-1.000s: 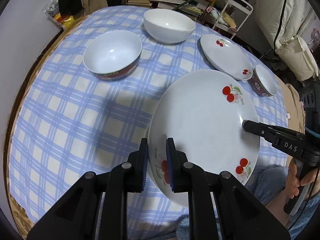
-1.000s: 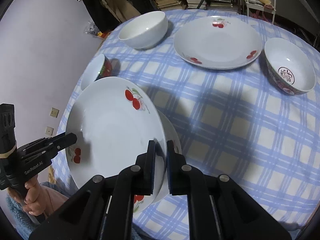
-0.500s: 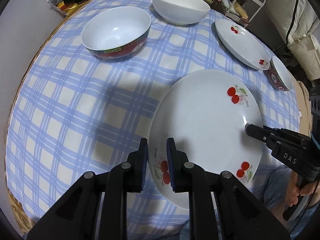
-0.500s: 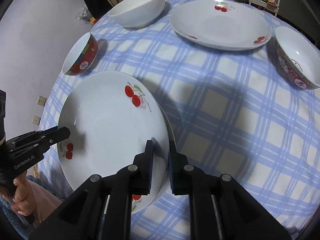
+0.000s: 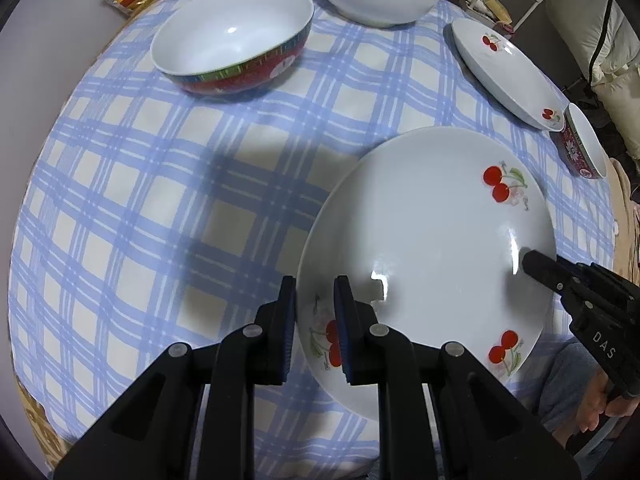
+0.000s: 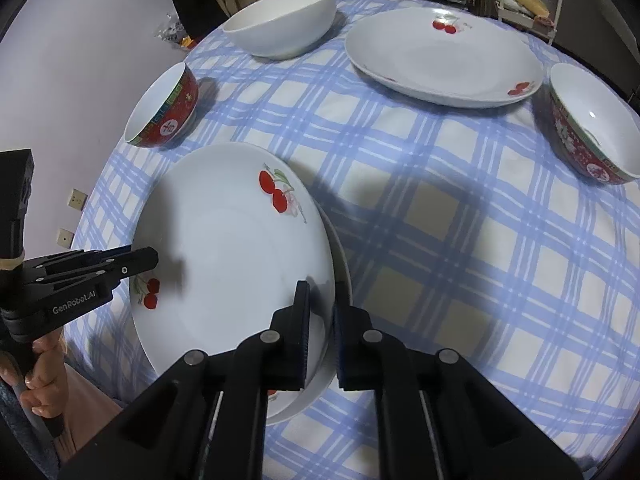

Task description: Organize plates and bowls

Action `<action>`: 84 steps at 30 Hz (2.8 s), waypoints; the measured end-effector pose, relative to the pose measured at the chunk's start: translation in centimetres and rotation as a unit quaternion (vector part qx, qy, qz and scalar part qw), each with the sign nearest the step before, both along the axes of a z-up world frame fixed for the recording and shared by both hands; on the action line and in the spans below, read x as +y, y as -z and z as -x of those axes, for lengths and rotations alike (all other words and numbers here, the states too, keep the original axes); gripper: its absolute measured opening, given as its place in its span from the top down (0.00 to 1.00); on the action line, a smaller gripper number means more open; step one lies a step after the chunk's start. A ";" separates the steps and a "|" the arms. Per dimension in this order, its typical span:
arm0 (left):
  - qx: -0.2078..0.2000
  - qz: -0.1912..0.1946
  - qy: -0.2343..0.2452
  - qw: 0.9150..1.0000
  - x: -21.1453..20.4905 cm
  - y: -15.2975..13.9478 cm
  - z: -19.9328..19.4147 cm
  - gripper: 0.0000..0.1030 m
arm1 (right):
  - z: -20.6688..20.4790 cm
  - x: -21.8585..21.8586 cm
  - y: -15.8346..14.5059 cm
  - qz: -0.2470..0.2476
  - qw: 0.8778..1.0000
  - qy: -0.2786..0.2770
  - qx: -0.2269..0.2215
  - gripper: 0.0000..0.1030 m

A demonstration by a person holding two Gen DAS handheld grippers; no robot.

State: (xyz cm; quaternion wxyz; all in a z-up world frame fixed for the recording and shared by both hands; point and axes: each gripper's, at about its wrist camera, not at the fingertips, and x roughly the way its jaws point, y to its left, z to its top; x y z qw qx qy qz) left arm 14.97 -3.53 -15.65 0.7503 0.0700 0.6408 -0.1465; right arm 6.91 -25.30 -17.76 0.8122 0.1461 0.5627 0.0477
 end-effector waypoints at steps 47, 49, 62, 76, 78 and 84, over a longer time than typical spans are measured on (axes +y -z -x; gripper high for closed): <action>-0.147 -0.056 -0.005 0.987 -5.6 -9.1 1.8 0.46 | 0.2 -7.5 -10.5 0.059 0.985 0.102 -0.130 0.60; -0.149 -0.053 0.001 0.987 -6.7 -9.6 1.1 0.31 | -0.1 -8.4 -11.6 0.073 0.981 0.105 -0.144 0.38; -0.198 -0.065 0.043 0.977 -15.3 -9.0 -3.4 0.17 | -4.9 -13.9 -11.9 0.137 0.976 0.077 -0.154 0.05; -0.177 -0.079 0.047 0.980 -20.7 -4.1 -9.3 0.17 | -11.4 -20.0 -9.0 0.115 0.981 0.072 -0.135 0.05; -0.169 -0.078 0.044 0.982 -20.9 -3.3 -10.0 0.17 | -12.5 -20.0 -8.2 0.112 0.984 0.058 -0.122 0.05; -0.116 -0.059 0.045 0.990 -21.1 -0.9 -11.9 0.27 | -15.2 -20.7 -4.9 0.089 0.992 0.044 -0.074 0.20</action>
